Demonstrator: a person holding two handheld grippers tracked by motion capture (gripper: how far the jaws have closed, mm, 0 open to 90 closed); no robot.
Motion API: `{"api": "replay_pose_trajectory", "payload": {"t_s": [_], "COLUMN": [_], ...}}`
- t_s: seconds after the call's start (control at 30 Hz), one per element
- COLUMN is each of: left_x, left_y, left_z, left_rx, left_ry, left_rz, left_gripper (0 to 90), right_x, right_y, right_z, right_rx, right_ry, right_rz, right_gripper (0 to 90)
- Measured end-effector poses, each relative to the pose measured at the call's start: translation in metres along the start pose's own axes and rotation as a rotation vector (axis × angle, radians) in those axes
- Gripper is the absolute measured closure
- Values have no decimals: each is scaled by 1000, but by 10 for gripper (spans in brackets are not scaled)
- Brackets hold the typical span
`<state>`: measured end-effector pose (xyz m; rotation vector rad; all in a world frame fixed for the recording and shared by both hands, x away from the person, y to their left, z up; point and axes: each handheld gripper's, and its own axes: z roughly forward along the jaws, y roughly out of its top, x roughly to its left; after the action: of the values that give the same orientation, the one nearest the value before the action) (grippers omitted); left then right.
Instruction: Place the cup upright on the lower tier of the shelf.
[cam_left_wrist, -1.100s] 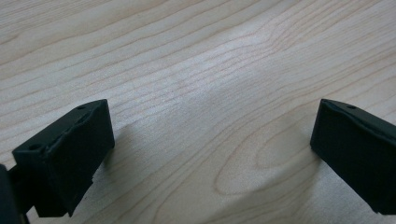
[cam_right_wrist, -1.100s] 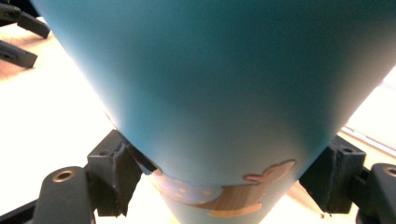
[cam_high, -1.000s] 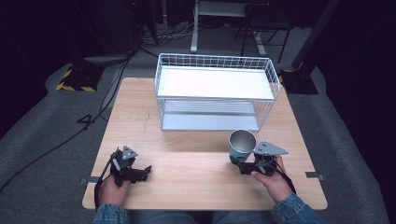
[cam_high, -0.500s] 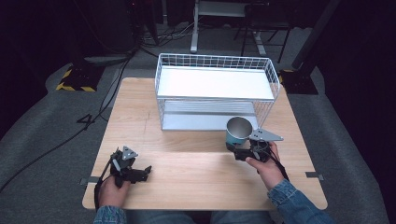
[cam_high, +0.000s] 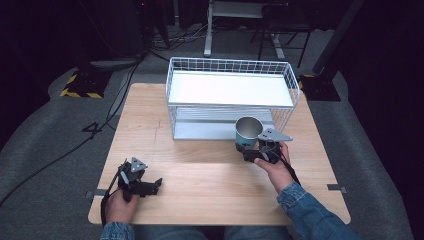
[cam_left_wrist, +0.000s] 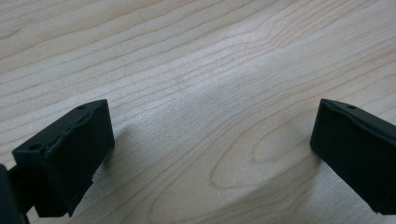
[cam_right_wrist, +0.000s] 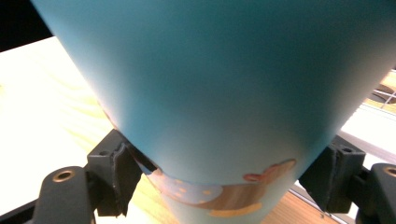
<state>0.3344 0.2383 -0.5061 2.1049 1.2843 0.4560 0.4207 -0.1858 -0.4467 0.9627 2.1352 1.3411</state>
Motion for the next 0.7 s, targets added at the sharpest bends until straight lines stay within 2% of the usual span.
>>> {"api": "replay_pose_trajectory", "payload": {"t_s": [0.2, 0.27, 0.7], "left_x": [0, 0, 0], "left_y": [0, 0, 2], "left_z": [0, 0, 2], "left_rx": [-1, -1, 0], "left_ry": [1, 1, 0], "left_rz": [1, 1, -4], "left_gripper": [1, 1, 1], "right_x": [-3, -6, -10], "right_y": [1, 2, 9], "right_z": [13, 20, 49], "right_rx": [10, 14, -1], "right_ry": [-3, -20, -52], "right_rz": [17, 24, 8], "right_gripper": [234, 234, 234]}}
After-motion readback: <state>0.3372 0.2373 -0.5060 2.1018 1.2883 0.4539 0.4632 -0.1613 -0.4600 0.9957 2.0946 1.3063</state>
